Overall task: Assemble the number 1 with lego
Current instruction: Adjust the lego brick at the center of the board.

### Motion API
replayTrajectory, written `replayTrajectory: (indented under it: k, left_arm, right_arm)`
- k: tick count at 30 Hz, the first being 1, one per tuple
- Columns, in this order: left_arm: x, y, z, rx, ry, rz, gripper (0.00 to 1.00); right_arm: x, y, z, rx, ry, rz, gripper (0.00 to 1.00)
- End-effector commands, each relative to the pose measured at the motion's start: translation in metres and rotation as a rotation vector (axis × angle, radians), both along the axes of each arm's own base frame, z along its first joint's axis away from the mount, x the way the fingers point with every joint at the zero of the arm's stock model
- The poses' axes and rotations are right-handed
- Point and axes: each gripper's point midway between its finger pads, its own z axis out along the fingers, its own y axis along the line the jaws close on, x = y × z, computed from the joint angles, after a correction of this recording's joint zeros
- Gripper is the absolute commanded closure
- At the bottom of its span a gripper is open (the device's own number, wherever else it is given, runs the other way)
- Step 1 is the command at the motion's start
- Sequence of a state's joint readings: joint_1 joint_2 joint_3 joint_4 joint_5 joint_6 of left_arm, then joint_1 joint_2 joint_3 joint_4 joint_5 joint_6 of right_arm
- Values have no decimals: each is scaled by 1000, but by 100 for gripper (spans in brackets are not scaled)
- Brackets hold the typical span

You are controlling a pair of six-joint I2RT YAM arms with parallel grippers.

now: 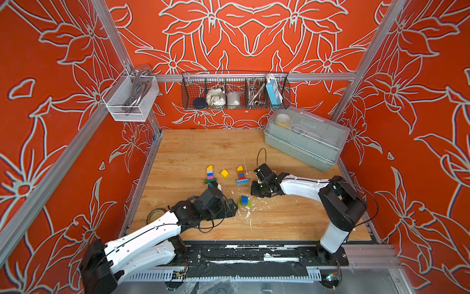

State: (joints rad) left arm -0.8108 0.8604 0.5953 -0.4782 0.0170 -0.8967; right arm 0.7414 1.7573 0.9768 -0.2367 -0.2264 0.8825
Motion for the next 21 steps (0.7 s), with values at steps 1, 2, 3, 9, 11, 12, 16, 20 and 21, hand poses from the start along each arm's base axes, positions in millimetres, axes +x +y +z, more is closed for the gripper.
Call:
replayTrajectory:
  k: [1, 2, 3, 9, 11, 12, 16, 20, 21]
  left_arm:
    - [5, 10, 8, -37, -69, 61, 1]
    - [4, 13, 9, -45, -79, 75, 1]
    - [3, 16, 10, -52, -89, 85, 1]
    - [-1, 29, 11, -81, -110, 131, 1]
    - [-3, 32, 11, -90, -114, 139, 1]
    - [-4, 33, 11, -96, -114, 142, 1]
    - [-8, 37, 10, -104, -105, 150, 1]
    - [-14, 38, 7, -112, -75, 153, 1]
    - [-15, 37, 6, -114, -65, 153, 1]
  right_arm:
    - [-6, 6, -5, -9, 17, 17, 100]
    - [-9, 8, -7, -12, 24, 20, 100]
    - [-12, 10, -9, -13, 32, 25, 100]
    - [-48, 19, -17, -71, 48, 53, 100]
    - [-59, 18, -18, -91, 48, 34, 100]
    - [-64, 18, -18, -94, 43, 23, 100]
    - [-78, 26, -15, -71, 35, -2, 100]
    - [-85, 36, -5, -16, 0, -14, 100]
    - [-85, 41, -2, 25, -7, -18, 100]
